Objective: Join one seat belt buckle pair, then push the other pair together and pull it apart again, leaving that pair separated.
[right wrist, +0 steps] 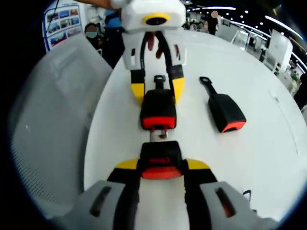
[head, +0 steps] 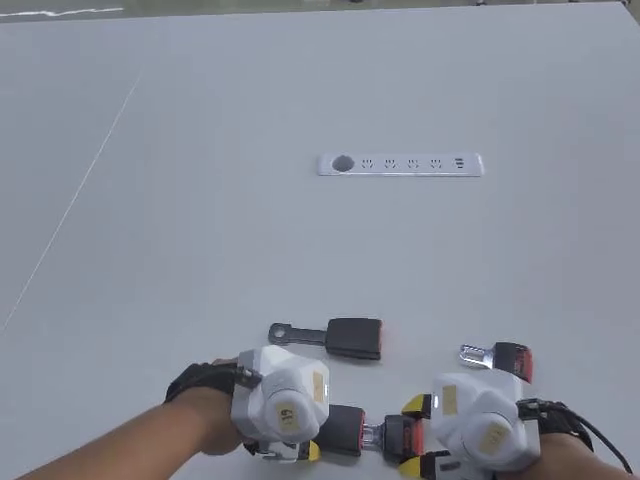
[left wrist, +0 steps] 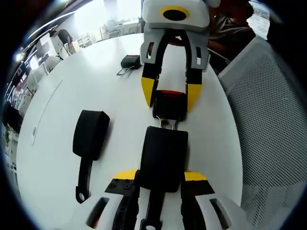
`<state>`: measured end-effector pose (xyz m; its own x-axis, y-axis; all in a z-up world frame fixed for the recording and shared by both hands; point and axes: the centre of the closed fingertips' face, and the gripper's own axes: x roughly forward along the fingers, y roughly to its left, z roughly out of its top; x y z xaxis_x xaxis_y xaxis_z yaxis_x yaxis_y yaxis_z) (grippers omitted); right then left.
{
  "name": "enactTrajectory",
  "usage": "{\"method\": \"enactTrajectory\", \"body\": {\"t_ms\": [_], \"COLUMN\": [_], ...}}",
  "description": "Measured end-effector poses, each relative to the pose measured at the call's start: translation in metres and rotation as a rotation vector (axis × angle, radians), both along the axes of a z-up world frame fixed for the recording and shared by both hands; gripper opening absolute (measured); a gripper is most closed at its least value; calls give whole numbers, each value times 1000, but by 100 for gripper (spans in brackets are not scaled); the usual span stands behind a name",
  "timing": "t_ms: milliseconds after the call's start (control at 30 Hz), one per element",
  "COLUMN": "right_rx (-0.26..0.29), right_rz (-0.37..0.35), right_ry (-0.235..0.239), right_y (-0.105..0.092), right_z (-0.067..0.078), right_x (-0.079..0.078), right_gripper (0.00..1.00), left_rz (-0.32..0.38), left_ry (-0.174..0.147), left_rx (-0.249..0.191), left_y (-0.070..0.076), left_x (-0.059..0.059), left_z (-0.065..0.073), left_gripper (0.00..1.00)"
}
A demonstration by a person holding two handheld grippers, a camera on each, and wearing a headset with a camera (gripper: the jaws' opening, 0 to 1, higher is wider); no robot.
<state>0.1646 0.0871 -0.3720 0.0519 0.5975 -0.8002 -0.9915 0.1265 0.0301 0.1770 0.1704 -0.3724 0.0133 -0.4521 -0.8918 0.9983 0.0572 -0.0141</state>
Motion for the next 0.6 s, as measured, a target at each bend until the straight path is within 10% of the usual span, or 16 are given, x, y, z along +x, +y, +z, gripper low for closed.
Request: {"method": "enactTrajectory", "body": {"t_ms": [600], "right_rx": [-5], "right_rz": [-46], "right_ry": [-2], "right_y": [9], "right_z": [-1], "right_x": [8], "right_gripper": [35], "left_rz": [-22], "left_ry": [2], "left_rx": [39], "left_y": [-3], "left_x": [1], "left_z": [1], "left_gripper": [33]}}
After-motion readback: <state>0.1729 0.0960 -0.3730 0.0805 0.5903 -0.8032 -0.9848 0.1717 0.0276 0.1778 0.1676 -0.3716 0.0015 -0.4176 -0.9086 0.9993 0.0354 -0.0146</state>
